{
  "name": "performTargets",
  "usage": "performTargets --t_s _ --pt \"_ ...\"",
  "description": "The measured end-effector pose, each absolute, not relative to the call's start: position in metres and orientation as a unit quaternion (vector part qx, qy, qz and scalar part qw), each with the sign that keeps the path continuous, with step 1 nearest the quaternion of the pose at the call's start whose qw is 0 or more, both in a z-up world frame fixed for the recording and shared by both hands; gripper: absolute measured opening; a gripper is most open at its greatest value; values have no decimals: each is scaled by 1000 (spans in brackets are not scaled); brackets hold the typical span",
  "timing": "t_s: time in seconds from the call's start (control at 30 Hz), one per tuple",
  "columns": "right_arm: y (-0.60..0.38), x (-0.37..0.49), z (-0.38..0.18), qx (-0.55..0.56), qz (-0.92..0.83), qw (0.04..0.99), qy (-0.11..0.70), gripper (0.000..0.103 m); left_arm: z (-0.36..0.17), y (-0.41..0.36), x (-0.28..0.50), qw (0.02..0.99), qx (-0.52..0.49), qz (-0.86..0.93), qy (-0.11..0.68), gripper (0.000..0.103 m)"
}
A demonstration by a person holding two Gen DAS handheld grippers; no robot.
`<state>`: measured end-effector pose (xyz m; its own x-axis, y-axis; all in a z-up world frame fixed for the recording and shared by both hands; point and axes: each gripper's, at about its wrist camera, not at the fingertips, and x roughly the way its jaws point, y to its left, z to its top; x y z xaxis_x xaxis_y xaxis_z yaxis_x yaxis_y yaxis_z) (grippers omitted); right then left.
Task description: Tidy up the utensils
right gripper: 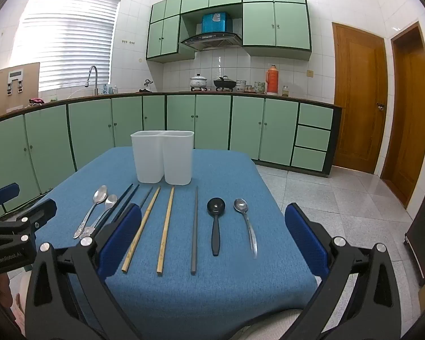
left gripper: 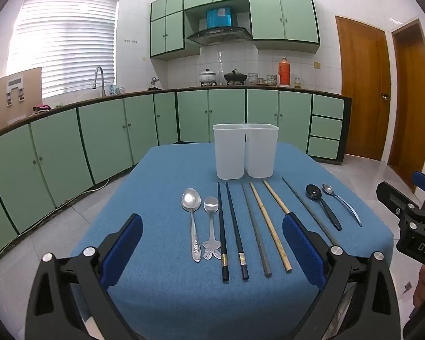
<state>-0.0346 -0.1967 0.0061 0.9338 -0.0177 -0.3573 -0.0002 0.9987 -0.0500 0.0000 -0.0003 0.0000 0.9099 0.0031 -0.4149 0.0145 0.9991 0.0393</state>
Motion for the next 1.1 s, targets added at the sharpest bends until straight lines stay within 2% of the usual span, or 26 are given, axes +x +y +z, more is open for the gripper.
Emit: performTargets --t_s 1.1 --pt "-197 -36 8 -24 -4 983 181 98 0 0 0 977 21 -3 210 97"
